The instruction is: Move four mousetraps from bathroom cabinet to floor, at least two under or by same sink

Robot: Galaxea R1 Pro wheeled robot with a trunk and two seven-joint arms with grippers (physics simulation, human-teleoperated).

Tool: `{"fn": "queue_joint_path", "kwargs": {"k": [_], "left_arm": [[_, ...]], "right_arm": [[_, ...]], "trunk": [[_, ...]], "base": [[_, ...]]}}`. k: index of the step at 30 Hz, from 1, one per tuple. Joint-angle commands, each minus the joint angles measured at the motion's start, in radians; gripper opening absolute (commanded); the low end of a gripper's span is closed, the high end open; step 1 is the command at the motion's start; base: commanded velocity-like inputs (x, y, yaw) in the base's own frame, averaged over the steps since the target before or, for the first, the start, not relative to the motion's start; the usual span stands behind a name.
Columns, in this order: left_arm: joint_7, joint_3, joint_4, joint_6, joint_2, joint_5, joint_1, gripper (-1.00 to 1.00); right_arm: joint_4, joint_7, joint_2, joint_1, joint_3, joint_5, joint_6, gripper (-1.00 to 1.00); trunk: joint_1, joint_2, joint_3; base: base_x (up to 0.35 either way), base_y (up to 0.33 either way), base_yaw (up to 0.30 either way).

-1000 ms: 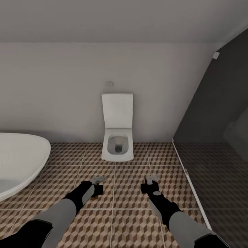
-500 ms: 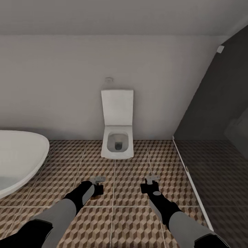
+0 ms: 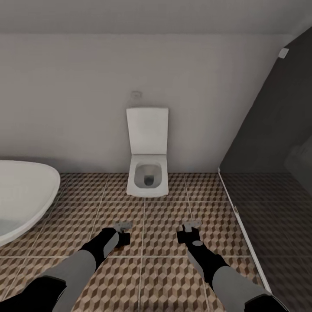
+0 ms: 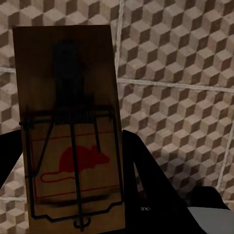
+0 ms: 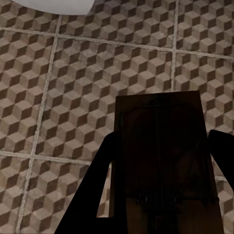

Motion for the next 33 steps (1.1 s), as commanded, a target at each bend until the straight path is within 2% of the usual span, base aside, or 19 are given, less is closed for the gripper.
{"fn": "queue_joint_path", "kwargs": {"k": [1,33], "left_arm": [[0.011,-0.008,-0.002,0.005,0.0,0.01,0.0,-1.0],[0.01,-0.008,-0.002,0.005,-0.007,0.01,0.0,-1.0]], "right_arm": [[0.0,-0.007,0.0,-0.001,0.008,-0.009,-0.002,-1.0],[0.0,-0.006,0.0,0.0,0.008,-0.009,-0.002,-1.0]], "trunk": [[0.004,-0.008,-0.006],[0.127,-0.232,-0.159]], "base": [[0.0,0.0,0.0],[0.0,0.0,0.0]]}}
